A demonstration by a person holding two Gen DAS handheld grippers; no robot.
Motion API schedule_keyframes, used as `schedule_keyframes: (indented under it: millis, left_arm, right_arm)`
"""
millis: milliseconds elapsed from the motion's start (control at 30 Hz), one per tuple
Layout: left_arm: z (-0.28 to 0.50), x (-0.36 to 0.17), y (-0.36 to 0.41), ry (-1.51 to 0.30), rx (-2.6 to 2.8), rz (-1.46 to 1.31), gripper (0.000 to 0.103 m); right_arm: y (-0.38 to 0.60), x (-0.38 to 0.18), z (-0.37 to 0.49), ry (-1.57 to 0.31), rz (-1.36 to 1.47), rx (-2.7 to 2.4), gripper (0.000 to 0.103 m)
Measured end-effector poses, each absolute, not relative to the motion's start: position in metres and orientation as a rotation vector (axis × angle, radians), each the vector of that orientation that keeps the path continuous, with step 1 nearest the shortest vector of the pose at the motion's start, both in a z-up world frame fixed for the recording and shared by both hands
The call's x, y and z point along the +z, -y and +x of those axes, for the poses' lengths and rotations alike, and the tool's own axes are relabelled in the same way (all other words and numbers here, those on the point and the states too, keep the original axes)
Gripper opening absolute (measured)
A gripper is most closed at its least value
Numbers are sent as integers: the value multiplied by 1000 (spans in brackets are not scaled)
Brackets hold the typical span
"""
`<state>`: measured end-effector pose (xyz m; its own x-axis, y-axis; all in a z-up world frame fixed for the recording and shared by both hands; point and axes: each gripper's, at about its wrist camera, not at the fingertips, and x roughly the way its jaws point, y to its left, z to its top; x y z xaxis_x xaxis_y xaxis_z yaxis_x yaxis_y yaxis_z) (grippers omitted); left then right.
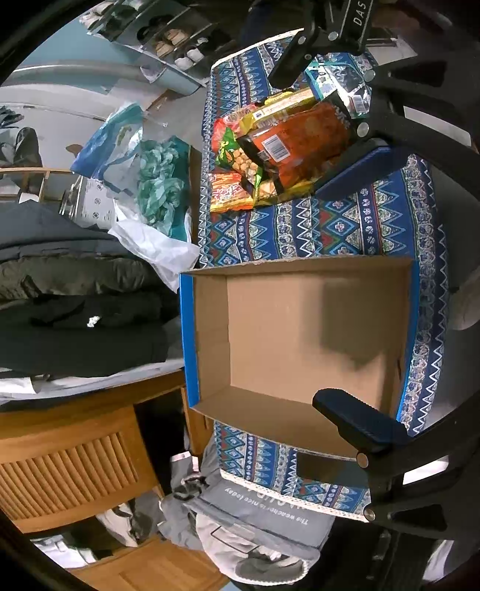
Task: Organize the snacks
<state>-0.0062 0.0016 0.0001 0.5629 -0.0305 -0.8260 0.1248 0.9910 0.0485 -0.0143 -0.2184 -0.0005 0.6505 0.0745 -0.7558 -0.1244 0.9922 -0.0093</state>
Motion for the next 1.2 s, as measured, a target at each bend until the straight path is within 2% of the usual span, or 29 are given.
schedule_keyframes:
  millis: [1200]
  left_arm:
    - [-4, -6, 0, -1006, -98, 87, 103]
  right_arm:
    - [216, -1, -16, -865, -48, 124, 101]
